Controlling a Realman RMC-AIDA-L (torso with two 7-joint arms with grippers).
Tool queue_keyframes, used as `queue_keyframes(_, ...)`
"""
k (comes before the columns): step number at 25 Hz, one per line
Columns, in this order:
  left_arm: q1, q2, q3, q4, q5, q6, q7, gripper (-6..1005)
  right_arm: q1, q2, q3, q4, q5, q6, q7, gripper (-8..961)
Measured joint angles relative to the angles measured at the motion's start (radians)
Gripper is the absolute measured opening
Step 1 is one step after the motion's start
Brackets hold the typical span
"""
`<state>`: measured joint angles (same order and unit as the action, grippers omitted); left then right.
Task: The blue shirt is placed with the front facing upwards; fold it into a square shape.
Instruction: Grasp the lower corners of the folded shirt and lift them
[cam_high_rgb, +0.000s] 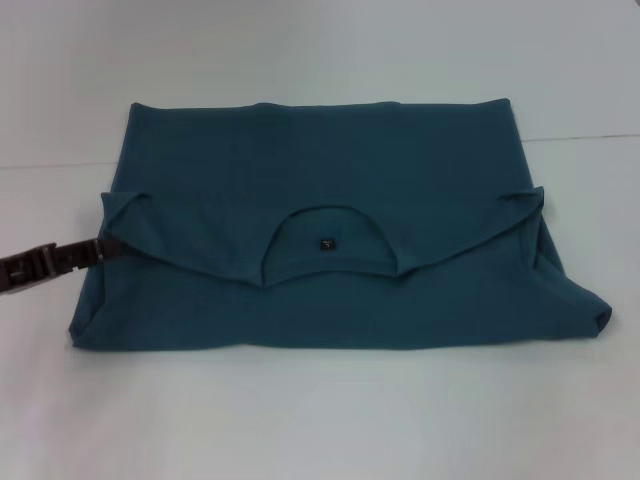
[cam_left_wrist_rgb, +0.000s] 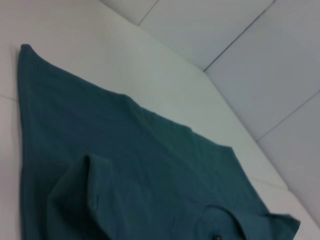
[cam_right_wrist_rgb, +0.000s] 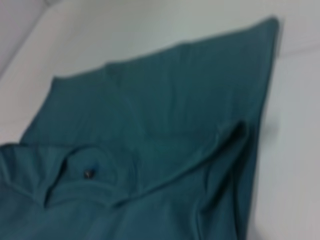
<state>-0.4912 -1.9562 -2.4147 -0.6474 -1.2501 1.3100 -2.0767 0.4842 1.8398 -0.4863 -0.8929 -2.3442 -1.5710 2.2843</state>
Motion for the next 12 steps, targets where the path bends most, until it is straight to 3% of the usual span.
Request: queue_keyframes(12,0.005,0.0,-0.009,-0.001,0.04,-0.035,0.029,566,0.031,-0.002,0.002,0.127,-0.055,0.042,0.05,897)
